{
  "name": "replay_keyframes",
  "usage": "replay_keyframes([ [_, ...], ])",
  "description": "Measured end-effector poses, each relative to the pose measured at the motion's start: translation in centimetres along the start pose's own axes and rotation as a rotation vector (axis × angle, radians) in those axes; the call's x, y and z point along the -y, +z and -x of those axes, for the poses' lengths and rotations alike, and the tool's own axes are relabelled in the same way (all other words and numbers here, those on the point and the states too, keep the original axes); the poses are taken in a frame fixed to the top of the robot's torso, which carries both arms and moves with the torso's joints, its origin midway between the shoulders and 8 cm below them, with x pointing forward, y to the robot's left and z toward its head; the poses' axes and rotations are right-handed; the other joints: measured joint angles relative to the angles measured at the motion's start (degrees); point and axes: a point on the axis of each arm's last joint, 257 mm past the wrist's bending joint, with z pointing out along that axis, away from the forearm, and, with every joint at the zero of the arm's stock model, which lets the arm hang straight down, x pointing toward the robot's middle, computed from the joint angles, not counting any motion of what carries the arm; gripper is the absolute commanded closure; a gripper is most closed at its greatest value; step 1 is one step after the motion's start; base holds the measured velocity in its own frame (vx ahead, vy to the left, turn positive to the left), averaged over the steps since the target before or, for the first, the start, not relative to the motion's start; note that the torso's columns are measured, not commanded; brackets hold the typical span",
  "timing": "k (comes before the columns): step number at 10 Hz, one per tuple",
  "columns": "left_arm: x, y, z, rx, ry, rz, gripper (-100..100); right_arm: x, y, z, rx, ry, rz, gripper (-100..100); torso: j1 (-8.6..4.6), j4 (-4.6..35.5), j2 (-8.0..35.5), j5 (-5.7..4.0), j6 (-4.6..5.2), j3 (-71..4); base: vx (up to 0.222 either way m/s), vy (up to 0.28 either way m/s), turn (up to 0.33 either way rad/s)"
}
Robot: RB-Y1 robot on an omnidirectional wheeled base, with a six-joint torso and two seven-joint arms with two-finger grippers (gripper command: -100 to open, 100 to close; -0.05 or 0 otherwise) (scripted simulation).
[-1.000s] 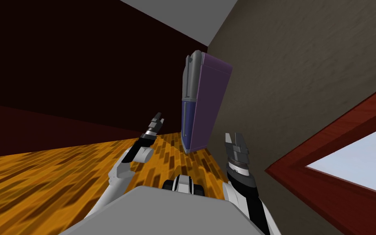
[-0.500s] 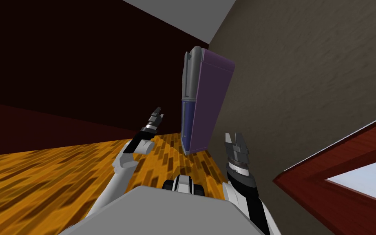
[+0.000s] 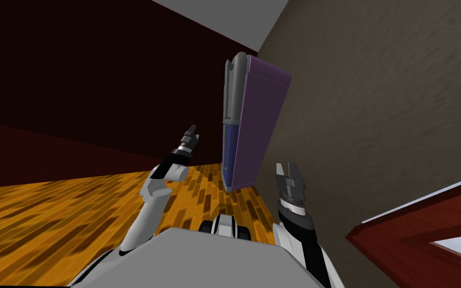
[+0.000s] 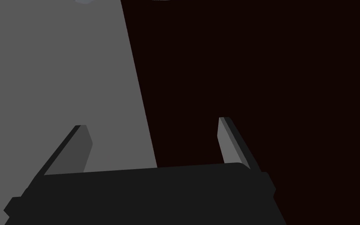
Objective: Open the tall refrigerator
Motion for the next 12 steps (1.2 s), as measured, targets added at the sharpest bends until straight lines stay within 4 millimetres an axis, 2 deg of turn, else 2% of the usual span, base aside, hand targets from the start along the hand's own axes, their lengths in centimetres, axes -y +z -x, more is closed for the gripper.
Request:
replay_keyframes([
  [7,3.3,3.7,2.5,0.050,0.040,-0.004,-100,0.0,0.0,0.0,0.000,0.000,0.000,0,0.02,0.02,0.07,0.01,0.00,0.04,0.086,-0.069,0.050],
  [12,4.5,5.6,3.6,0.077,0.045,0.016,-100,0.0,0.0,0.0,0.000,0.000,0.000,0,0.15,0.01,0.06,0.04,0.01,0.03,0.098,-0.087,0.063],
])
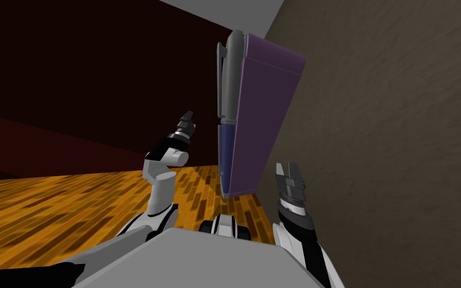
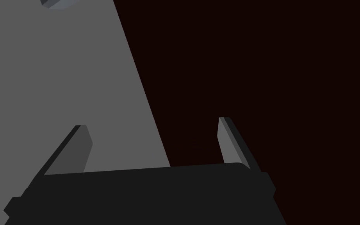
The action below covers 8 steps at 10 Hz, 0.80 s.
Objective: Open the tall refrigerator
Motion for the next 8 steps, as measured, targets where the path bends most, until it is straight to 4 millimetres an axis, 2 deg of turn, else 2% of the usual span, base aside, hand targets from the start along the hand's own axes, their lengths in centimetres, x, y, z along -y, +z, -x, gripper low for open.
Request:
replay_keyframes([
  [4,0.7,1.3,0.8,0.020,-0.005,0.023,-100,0.0,0.0,0.0,0.000,0.000,0.000,0,-0.06,-0.01,-0.03,-0.02,0.00,-0.02,0.083,-0.081,0.064],
  [6,1.4,2.0,1.4,0.036,-0.015,0.034,-100,0.0,0.0,0.0,0.000,0.000,0.000,0,-0.34,-0.04,-0.18,-0.10,0.00,-0.10,0.127,-0.153,0.083],
  [8,1.5,2.5,1.6,0.042,-0.025,0.055,-100,0.0,0.0,0.0,0.000,0.000,0.000,0,0.02,-0.02,-0.10,0.01,-0.01,-0.06,0.106,-0.090,0.053],
])
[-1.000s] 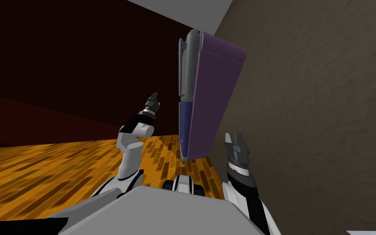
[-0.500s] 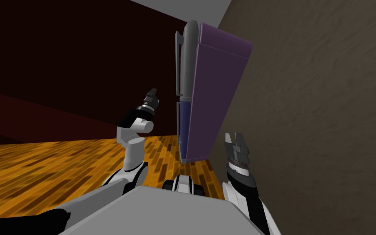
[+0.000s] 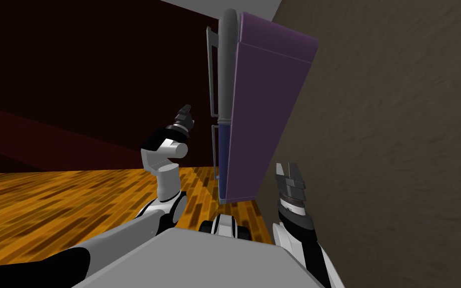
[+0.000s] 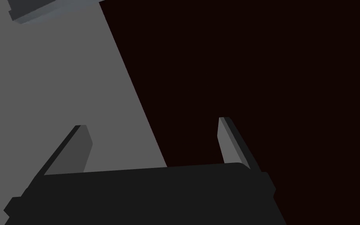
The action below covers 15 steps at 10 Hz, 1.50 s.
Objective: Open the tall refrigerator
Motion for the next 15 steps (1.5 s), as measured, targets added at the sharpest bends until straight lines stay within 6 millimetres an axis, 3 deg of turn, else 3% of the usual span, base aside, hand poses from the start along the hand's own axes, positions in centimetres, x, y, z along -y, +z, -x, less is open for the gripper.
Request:
replay_keyframes([
  [9,0.4,2.0,0.2,0.011,-0.088,0.110,-100,0.0,0.0,0.0,0.000,0.000,0.000,0,-0.11,0.03,0.10,-0.03,0.01,0.07,0.107,-0.127,0.084],
  [15,-0.4,2.4,-1.9,-0.019,-0.190,0.185,-100,0.0,0.0,0.0,0.000,0.000,0.000,0,-0.08,-0.06,-0.01,-0.03,0.11,-0.02,0.060,-0.071,0.043],
])
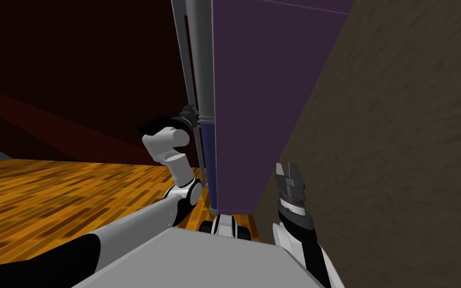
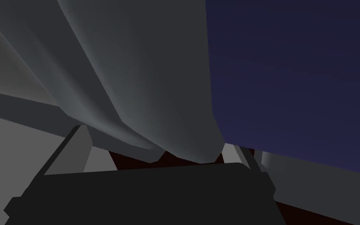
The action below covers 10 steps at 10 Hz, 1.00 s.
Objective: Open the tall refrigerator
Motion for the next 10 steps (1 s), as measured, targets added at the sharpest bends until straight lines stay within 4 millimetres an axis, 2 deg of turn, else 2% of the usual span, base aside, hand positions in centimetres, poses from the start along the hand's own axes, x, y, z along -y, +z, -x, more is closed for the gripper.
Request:
replay_keyframes([
  [5,1.5,0.1,0.1,0.001,0.004,0.008,-100,0.0,0.0,0.0,0.000,0.000,0.000,0,-0.12,0.13,-0.27,-0.16,0.10,-0.37,0.058,0.012,0.009],
  [6,1.5,0.0,0.1,0.000,0.008,0.010,100,0.0,0.0,0.0,0.000,0.000,0.000,0,-0.20,0.04,-0.26,-0.12,0.09,-0.34,-0.033,-0.010,-0.023],
  [9,1.2,0.0,0.1,0.002,0.005,-0.014,100,0.0,0.0,0.0,0.000,0.000,0.000,0,0.07,-0.23,-0.07,0.21,-0.05,0.04,-0.061,-0.009,-0.007],
  [10,1.4,0.0,0.2,0.004,0.008,-0.023,100,0.0,0.0,0.0,0.000,0.000,0.000,0,0.07,-0.12,-0.01,0.20,-0.08,0.12,0.015,0.152,-0.033],
])
